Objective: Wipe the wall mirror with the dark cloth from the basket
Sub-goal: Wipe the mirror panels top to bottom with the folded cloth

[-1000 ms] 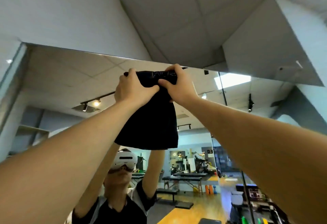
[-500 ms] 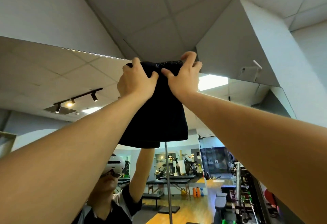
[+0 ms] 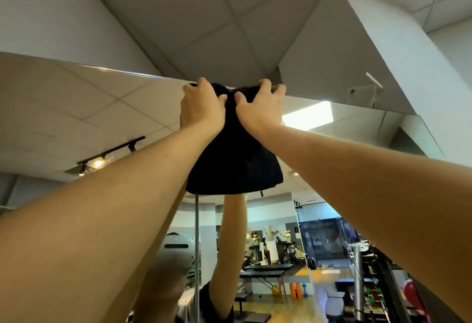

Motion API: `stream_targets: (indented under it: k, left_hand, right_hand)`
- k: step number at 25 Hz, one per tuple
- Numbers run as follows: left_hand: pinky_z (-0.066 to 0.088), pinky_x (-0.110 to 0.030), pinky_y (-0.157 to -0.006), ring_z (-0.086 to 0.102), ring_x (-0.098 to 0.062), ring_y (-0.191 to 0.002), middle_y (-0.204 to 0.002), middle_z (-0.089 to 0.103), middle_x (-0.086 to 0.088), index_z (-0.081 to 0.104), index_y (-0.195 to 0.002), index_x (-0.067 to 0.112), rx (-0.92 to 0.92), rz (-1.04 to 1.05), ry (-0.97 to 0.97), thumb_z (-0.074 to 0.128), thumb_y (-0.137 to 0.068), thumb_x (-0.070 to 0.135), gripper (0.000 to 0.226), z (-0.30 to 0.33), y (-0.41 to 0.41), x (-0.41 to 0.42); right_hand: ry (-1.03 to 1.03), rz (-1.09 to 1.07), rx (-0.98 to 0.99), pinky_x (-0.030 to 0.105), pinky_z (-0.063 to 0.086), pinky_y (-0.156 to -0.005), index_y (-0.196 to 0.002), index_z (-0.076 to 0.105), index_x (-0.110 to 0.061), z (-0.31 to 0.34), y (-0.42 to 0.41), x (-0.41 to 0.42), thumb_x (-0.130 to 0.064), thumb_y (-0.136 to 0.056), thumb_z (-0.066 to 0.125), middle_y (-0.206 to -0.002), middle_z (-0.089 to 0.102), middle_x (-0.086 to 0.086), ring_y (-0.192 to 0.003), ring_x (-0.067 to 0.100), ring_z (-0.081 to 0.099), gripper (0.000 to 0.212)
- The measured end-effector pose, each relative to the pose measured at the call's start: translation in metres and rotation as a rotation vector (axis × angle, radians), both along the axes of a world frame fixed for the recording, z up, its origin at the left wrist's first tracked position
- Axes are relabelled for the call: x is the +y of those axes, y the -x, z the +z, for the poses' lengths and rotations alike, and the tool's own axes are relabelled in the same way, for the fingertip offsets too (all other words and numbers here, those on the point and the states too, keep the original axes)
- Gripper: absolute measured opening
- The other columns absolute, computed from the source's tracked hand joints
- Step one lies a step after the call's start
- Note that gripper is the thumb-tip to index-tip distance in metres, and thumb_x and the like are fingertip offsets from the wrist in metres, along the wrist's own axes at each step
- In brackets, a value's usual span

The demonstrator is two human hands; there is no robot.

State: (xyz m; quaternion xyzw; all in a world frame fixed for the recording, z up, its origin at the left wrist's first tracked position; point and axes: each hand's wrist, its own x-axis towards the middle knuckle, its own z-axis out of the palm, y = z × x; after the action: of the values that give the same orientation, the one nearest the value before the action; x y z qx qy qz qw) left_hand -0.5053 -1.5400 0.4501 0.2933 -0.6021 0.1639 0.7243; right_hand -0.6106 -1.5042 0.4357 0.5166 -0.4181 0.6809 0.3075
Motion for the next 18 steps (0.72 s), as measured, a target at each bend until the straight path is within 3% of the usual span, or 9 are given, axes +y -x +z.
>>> stream_targets:
  k: [3,5,8,10,13,15,18]
  left_hand:
    - [0.036,-0.032,-0.079,0.057,-0.034,-0.107,-0.122,0.054,-0.016,0.049,-0.123,0.010,0.047,-0.032,0.193,0.065,-0.097,0.025,0.034,0.006,0.011,-0.009]
    - [0.035,-0.027,-0.075,0.051,-0.025,-0.091,-0.112,0.050,-0.008,0.051,-0.112,0.013,0.043,-0.038,0.339,0.065,-0.093,0.015,0.023,0.006,0.018,-0.014]
    - [0.042,-0.020,-0.079,0.044,-0.011,-0.088,-0.110,0.037,0.001,0.060,-0.098,0.009,0.120,-0.094,0.435,0.062,-0.091,0.006,0.008,0.007,0.025,-0.027]
    - [0.041,-0.015,-0.086,0.047,-0.006,-0.098,-0.115,0.043,-0.003,0.066,-0.104,0.007,0.096,-0.088,0.451,0.062,-0.091,0.003,0.014,0.004,0.020,-0.035]
    - [0.038,-0.035,-0.101,0.042,-0.026,-0.125,-0.136,0.048,-0.011,0.061,-0.128,0.014,-0.105,0.245,0.405,0.063,-0.095,0.013,0.034,-0.017,0.015,-0.039]
    - [0.033,-0.040,-0.107,0.034,-0.028,-0.135,-0.152,0.036,-0.007,0.049,-0.143,0.012,-0.213,0.377,0.372,0.050,-0.103,0.027,0.043,-0.029,0.011,-0.036]
    - [0.027,-0.046,-0.120,0.019,-0.032,-0.149,-0.168,0.013,-0.009,0.033,-0.154,0.003,-0.315,0.449,0.299,0.037,-0.105,0.026,0.055,-0.018,0.011,-0.035]
  right_hand:
    - [0.057,-0.198,0.287,0.049,0.029,-0.121,-0.153,0.036,-0.010,-0.005,0.014,-0.016,-0.027,-0.103,0.053,-0.163,0.011,0.016,-0.147,0.042,0.024,0.055]
    - [0.086,-0.314,0.397,0.057,0.020,-0.123,-0.150,0.041,-0.010,-0.009,0.015,-0.022,-0.020,-0.105,0.048,-0.164,0.011,0.018,-0.152,0.046,0.008,0.047]
    - [0.014,-0.145,0.394,0.064,0.008,-0.124,-0.148,0.045,-0.021,-0.011,0.014,-0.029,-0.027,-0.107,0.042,-0.167,0.017,0.010,-0.155,0.043,-0.008,0.042]
    - [-0.028,-0.107,0.418,0.060,-0.002,-0.126,-0.157,0.032,-0.028,-0.014,0.023,-0.038,-0.039,-0.107,0.036,-0.171,0.011,0.008,-0.155,0.041,-0.016,0.051]
    - [-0.002,-0.222,0.478,0.058,-0.005,-0.127,-0.163,0.018,-0.028,-0.018,0.039,-0.049,-0.045,-0.103,0.038,-0.172,0.003,0.010,-0.155,0.043,-0.017,0.066]
    - [0.013,-0.264,0.467,0.059,-0.004,-0.127,-0.163,0.018,-0.027,-0.012,0.037,-0.054,-0.043,-0.103,0.037,-0.172,0.005,0.012,-0.155,0.045,-0.015,0.065]
    - [0.000,-0.308,0.490,0.059,-0.002,-0.127,-0.163,0.018,-0.030,0.012,0.032,-0.052,-0.040,-0.106,0.034,-0.172,0.007,0.010,-0.155,0.046,-0.012,0.061]
